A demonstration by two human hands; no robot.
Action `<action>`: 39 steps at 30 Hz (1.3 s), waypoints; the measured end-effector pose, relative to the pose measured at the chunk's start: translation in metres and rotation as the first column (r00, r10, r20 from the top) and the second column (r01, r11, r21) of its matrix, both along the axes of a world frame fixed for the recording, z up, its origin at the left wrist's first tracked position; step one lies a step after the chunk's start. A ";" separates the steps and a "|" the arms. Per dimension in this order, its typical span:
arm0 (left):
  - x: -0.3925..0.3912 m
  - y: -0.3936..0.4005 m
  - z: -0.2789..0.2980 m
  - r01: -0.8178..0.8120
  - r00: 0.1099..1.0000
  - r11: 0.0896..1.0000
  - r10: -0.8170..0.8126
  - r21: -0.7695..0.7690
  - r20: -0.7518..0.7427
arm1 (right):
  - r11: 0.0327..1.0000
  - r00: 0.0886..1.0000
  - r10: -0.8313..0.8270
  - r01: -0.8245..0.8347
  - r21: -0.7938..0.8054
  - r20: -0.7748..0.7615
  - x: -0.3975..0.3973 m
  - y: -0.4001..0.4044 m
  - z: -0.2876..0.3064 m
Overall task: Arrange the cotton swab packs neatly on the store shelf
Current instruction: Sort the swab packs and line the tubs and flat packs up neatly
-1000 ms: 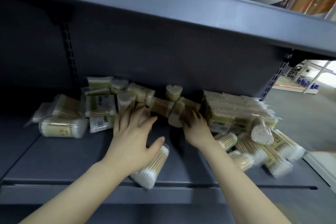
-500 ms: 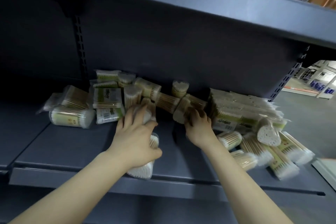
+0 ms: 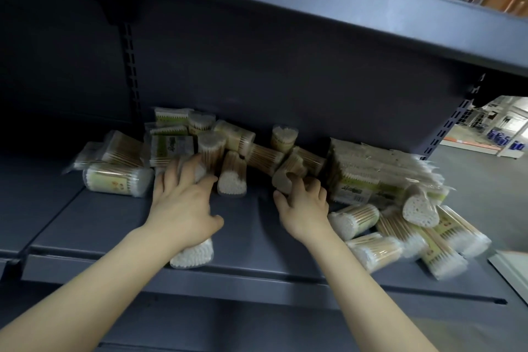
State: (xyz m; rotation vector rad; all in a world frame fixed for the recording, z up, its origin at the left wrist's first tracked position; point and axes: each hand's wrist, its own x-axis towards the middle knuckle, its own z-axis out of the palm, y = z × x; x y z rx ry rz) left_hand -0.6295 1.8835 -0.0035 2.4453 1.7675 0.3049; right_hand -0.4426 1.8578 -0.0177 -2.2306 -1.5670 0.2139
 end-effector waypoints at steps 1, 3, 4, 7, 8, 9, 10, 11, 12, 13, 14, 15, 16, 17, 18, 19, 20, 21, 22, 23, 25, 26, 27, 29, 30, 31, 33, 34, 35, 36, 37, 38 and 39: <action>-0.002 0.001 0.000 0.005 1.000 1.000 -0.005 0.002 0.009 | 1.000 1.000 0.001 -0.001 0.004 0.005 -0.001 -0.001 0.000; -0.004 0.002 -0.001 0.019 1.000 1.000 -0.019 0.004 0.018 | 1.000 1.000 0.006 -0.007 0.011 0.011 -0.005 -0.003 0.000; -0.005 0.002 -0.001 0.027 0.999 1.000 -0.027 0.007 0.022 | 1.000 1.000 0.019 -0.019 0.015 0.008 -0.008 -0.005 -0.001; -0.009 0.005 -0.001 0.030 0.999 0.999 -0.030 0.022 0.025 | 0.996 0.996 0.085 -0.084 0.039 -0.028 -0.018 -0.007 -0.003; -0.011 0.006 -0.002 0.024 0.999 0.999 -0.024 0.029 0.024 | 0.993 0.993 0.113 -0.111 0.050 -0.041 -0.023 -0.008 -0.003; -0.012 0.007 -0.002 0.016 1.000 0.999 -0.017 0.038 0.024 | 0.988 0.988 0.145 -0.141 0.062 -0.056 -0.027 -0.008 -0.004; -0.014 0.008 -0.002 0.008 1.000 0.999 -0.009 0.048 0.023 | 0.982 0.981 0.180 -0.174 0.077 -0.078 -0.033 -0.009 -0.003; -0.016 0.009 -0.002 0.000 1.000 0.998 -0.002 0.058 0.022 | 0.973 0.970 0.219 -0.209 0.095 -0.109 -0.038 -0.009 -0.003; -0.018 0.010 -0.002 -0.006 1.000 0.997 0.004 0.071 0.028 | 0.963 0.955 0.257 -0.242 0.118 -0.147 -0.043 -0.010 -0.003; -0.020 0.011 -0.002 -0.010 0.999 0.997 0.007 0.078 0.039 | 0.952 0.938 0.292 -0.268 0.145 -0.185 -0.047 -0.010 -0.003; -0.022 0.011 -0.002 -0.011 0.999 0.997 0.007 0.079 0.049 | 0.941 0.923 0.320 -0.285 0.179 -0.213 -0.049 -0.010 -0.003; -0.022 0.011 -0.001 -0.012 0.998 0.996 0.007 0.085 0.058 | 0.933 0.915 0.335 -0.288 0.214 -0.225 -0.048 -0.008 -0.001; -0.023 0.011 -0.002 -0.009 0.998 0.995 0.002 0.102 0.067 | 0.932 0.917 0.329 -0.276 0.235 -0.224 -0.045 -0.004 0.001; -0.022 0.010 -0.002 -0.005 0.997 0.992 -0.005 0.124 0.077 | 0.938 0.928 0.303 -0.250 0.241 -0.216 -0.040 0.001 0.003; -0.020 0.009 -0.002 0.005 0.995 0.990 -0.018 0.144 0.093 | 0.946 0.944 0.265 -0.217 0.240 -0.194 -0.033 0.006 0.007; -0.017 0.008 -0.001 0.019 0.994 0.987 -0.037 0.162 0.107 | 0.953 0.960 0.230 -0.189 0.238 -0.160 -0.025 0.012 0.010; -0.013 0.007 0.000 0.036 0.992 0.984 -0.057 0.176 0.114 | 0.956 0.971 0.205 -0.171 0.238 -0.125 -0.017 0.018 0.013; -0.009 0.006 0.002 0.055 0.990 0.982 -0.077 0.180 0.118 | 0.958 0.978 0.184 -0.155 0.239 -0.101 -0.008 0.024 0.016; -0.004 0.005 0.004 0.072 0.987 0.980 -0.097 0.187 0.128 | 0.961 0.982 0.166 -0.140 0.238 -0.091 0.000 0.029 0.018; 0.000 0.005 0.006 0.080 0.985 0.978 -0.108 0.195 0.134 | 0.965 0.985 0.148 -0.124 0.230 -0.092 0.008 0.035 0.020; 0.007 0.008 0.008 0.083 0.985 0.972 -0.114 0.218 0.131 | 0.982 0.990 0.106 -0.088 0.167 -0.098 0.025 0.046 0.020; 0.009 0.011 0.007 0.090 0.983 0.971 -0.122 0.221 0.138 | 0.988 0.992 0.091 -0.079 0.134 -0.085 0.032 0.052 0.020; 0.010 0.013 0.008 0.093 0.981 0.972 -0.126 0.213 0.147 | 0.991 0.994 0.084 -0.076 0.106 -0.072 0.038 0.056 0.019; 0.014 0.017 0.006 0.111 0.981 0.969 -0.142 0.219 0.129 | 0.995 0.994 0.086 -0.082 0.063 -0.061 0.044 0.064 0.019; 0.016 0.019 0.007 0.133 0.982 0.963 -0.159 0.234 0.098 | 0.995 0.995 0.090 -0.088 0.037 -0.050 0.044 0.068 0.019; 0.019 0.019 0.010 0.162 0.980 0.957 -0.185 0.239 0.075 | 0.995 0.994 0.099 -0.098 0.019 -0.034 0.044 0.071 0.018; 0.029 0.016 0.013 0.230 0.972 0.948 -0.237 0.221 0.006 | 0.994 0.994 0.108 -0.108 -0.001 -0.026 0.045 0.079 0.013; 0.034 0.013 0.010 0.244 0.967 0.953 -0.252 0.178 0.023 | 0.995 0.994 0.103 -0.103 -0.011 -0.042 0.045 0.083 0.010; 0.038 0.012 0.010 0.263 0.963 0.957 -0.268 0.122 0.026 | 0.995 0.994 0.094 -0.095 -0.020 -0.060 0.045 0.085 0.009; 0.042 0.011 0.010 0.281 0.960 0.958 -0.281 0.061 -0.005 | 0.996 0.994 0.085 -0.088 -0.033 -0.075 0.046 0.086 0.009; 0.046 0.010 0.011 0.302 0.953 0.953 -0.301 0.023 -0.020 | 0.996 0.993 0.079 -0.083 -0.043 -0.088 0.046 0.087 0.009; 0.048 0.010 0.009 0.322 0.947 0.947 -0.321 0.004 -0.026 | 0.996 0.992 0.077 -0.081 -0.046 -0.098 0.047 0.086 0.010; 0.049 0.010 0.008 0.330 0.944 0.944 -0.330 -0.010 -0.026 | 0.995 0.992 0.075 -0.081 -0.059 -0.104 0.048 0.085 0.012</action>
